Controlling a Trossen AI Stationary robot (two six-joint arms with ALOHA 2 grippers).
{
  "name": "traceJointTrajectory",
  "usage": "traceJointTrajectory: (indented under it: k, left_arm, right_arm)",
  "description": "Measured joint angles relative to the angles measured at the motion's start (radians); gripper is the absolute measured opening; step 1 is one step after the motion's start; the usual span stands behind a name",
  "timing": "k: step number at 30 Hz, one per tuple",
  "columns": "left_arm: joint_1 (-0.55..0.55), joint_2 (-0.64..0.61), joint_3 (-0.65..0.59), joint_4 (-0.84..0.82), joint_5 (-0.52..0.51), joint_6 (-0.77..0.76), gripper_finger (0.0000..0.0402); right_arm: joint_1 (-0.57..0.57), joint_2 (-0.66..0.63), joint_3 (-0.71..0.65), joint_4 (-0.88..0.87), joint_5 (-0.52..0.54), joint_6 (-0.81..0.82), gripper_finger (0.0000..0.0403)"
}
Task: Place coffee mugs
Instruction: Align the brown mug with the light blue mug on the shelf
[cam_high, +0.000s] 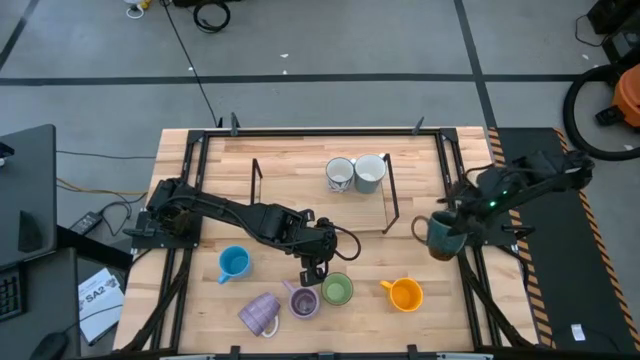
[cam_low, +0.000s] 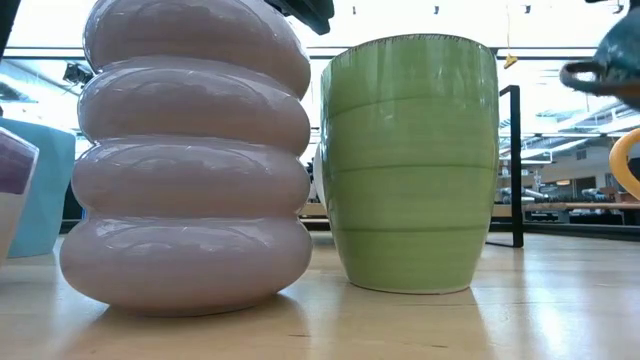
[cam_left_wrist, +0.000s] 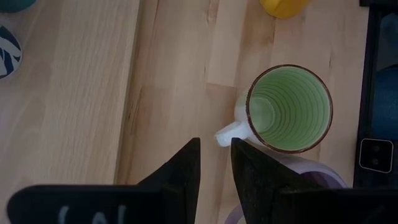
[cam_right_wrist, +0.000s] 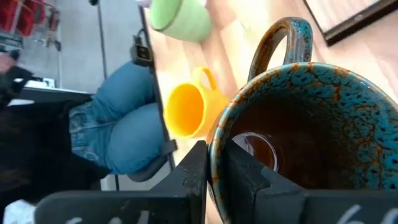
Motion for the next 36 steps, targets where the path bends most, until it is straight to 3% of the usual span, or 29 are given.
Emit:
traceJointTrajectory:
  k: [8, 16, 27, 36]
  left_arm:
    - [0.0, 0.0, 0.0, 0.0, 0.0, 0.0, 0.0096]
    - [0.0, 0.0, 0.0, 0.0, 0.0, -0.005, 0.0096]
    - [0.0, 0.0, 0.0, 0.025, 0.0, -0.007, 0.0096]
    - [0.0, 0.0, 0.0, 0.031, 0.0, -0.008, 0.0096]
  right_arm:
    - [0.0, 0.014, 0.098, 0.0, 0.076, -0.057, 0.0044]
    - [0.0, 0.112, 0.186, 0.027, 0.101, -0.233, 0.0044]
    - [0.0, 0.302, 0.354, 0.153, 0.154, -0.598, 0.0044]
    - [-0.014, 0.499, 0.422, 0.24, 0.154, -1.044, 0.0044]
